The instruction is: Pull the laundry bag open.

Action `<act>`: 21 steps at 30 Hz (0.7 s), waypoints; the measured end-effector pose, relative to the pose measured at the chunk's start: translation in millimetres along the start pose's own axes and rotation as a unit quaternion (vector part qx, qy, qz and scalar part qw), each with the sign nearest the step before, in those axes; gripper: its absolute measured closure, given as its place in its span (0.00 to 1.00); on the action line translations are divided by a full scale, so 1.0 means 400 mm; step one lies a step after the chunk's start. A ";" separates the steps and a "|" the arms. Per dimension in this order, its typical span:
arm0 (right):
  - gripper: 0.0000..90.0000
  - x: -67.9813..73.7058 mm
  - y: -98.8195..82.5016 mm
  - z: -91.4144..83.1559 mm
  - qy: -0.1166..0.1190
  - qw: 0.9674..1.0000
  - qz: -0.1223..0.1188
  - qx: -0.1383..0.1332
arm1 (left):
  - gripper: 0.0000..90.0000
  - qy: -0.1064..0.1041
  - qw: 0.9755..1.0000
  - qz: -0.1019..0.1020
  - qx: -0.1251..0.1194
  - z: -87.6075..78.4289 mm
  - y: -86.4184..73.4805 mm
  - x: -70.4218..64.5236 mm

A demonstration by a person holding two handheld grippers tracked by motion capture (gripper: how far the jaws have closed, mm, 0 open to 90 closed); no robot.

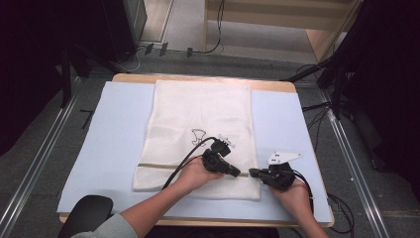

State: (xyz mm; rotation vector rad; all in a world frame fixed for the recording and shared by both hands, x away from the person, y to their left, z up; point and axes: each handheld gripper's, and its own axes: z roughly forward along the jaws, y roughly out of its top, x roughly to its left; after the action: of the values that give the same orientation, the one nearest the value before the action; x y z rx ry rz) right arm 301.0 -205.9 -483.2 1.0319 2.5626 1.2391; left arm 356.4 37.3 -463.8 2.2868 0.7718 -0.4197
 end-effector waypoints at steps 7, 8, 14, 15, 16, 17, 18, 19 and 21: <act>1.00 0.000 -0.001 0.000 -0.001 1.000 -0.014 -0.003 | 0.99 0.007 1.000 0.003 0.007 -0.041 -0.026 0.011; 1.00 -0.001 -0.002 0.001 0.000 1.000 -0.013 -0.004 | 0.99 -0.002 1.000 -0.006 0.008 -0.046 -0.029 0.017; 1.00 -0.005 -0.003 0.001 0.006 1.000 -0.005 -0.006 | 0.99 0.004 1.000 0.002 0.006 -0.072 -0.043 0.021; 1.00 -0.005 -0.003 0.001 0.006 1.000 -0.004 -0.006 | 0.99 0.001 1.000 -0.001 0.006 -0.076 -0.044 0.024; 1.00 -0.005 -0.003 0.001 0.006 1.000 -0.005 -0.007 | 0.99 0.001 1.000 -0.002 0.006 -0.078 -0.046 0.026; 1.00 -0.004 -0.003 0.001 0.006 1.000 -0.006 -0.007 | 0.99 0.002 1.000 -0.003 0.005 -0.080 -0.047 0.027; 1.00 -0.004 -0.003 0.001 0.006 1.000 -0.006 -0.007 | 0.99 0.002 1.000 -0.001 0.007 -0.082 -0.048 0.028; 1.00 -0.004 -0.003 0.001 0.006 1.000 -0.008 -0.007 | 0.99 0.002 1.000 -0.001 0.006 -0.083 -0.049 0.027; 1.00 -0.004 -0.003 0.001 0.006 1.000 -0.008 -0.007 | 0.99 0.004 1.000 0.002 0.007 -0.088 -0.053 0.026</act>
State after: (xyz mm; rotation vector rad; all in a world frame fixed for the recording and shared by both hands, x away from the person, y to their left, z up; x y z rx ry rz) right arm 301.8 -207.1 -484.6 1.0031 2.5621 1.2604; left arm 354.0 78.4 -454.2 2.3029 0.7695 -0.4161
